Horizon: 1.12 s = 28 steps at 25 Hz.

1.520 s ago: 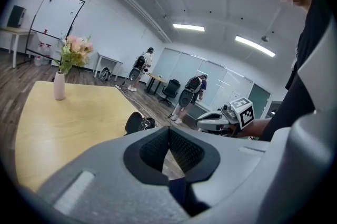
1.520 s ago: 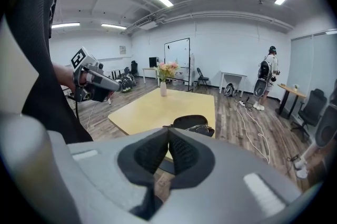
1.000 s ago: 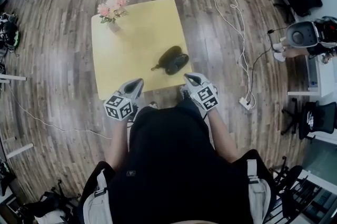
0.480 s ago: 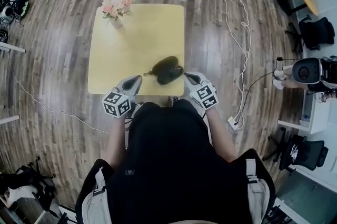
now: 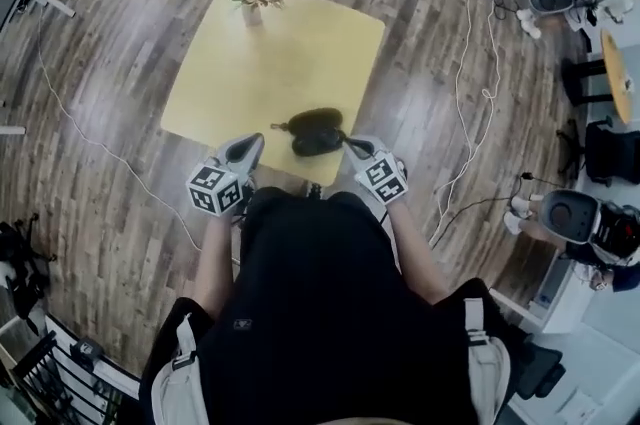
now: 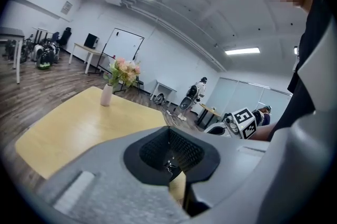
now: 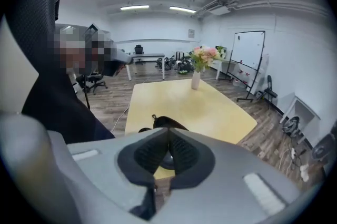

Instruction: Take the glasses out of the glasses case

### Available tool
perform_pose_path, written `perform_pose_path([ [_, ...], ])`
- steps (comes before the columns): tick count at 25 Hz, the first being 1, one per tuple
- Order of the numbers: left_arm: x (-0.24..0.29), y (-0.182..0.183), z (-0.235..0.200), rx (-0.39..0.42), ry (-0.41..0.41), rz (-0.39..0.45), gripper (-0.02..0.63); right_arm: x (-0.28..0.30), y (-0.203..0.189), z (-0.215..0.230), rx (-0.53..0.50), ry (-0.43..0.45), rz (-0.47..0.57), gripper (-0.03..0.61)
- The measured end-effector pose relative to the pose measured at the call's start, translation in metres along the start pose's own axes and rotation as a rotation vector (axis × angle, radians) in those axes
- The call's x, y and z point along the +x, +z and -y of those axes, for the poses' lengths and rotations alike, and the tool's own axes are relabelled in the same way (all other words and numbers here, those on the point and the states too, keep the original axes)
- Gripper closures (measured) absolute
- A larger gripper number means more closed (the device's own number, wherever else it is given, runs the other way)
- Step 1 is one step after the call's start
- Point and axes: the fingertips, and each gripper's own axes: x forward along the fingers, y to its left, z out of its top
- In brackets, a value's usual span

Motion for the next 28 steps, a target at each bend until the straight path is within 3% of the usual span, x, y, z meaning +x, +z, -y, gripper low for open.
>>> perform_pose_path([
  [8, -0.046, -0.037, 0.003, -0.108, 0.235, 0.084, 0.603, 0.037, -0.021, -0.017, -0.196, 0.215, -0.07, 0.575],
  [13, -0.089, -0.05, -0.011, -0.157, 0.378, 0.114, 0.603, 0.064, -0.026, -0.023, -0.454, 0.267, -0.151, 0.574],
  [15, -0.099, -0.053, -0.009, -0.169, 0.421, 0.124, 0.603, 0.069, -0.028, -0.026, -0.5, 0.296, -0.157, 0.574],
  [20, -0.102, -0.048, 0.002, -0.183, 0.467, 0.155, 0.603, 0.083, -0.036, -0.026, -0.574, 0.354, -0.19, 0.573],
  [23, -0.104, -0.048, 0.002, -0.184, 0.481, 0.145, 0.603, 0.096, -0.04, -0.029, -0.601, 0.38, -0.213, 0.524],
  [28, -0.11, -0.054, 0.008, -0.192, 0.502, 0.126, 0.603, 0.109, -0.052, -0.029, -0.671, 0.396, -0.246, 0.521],
])
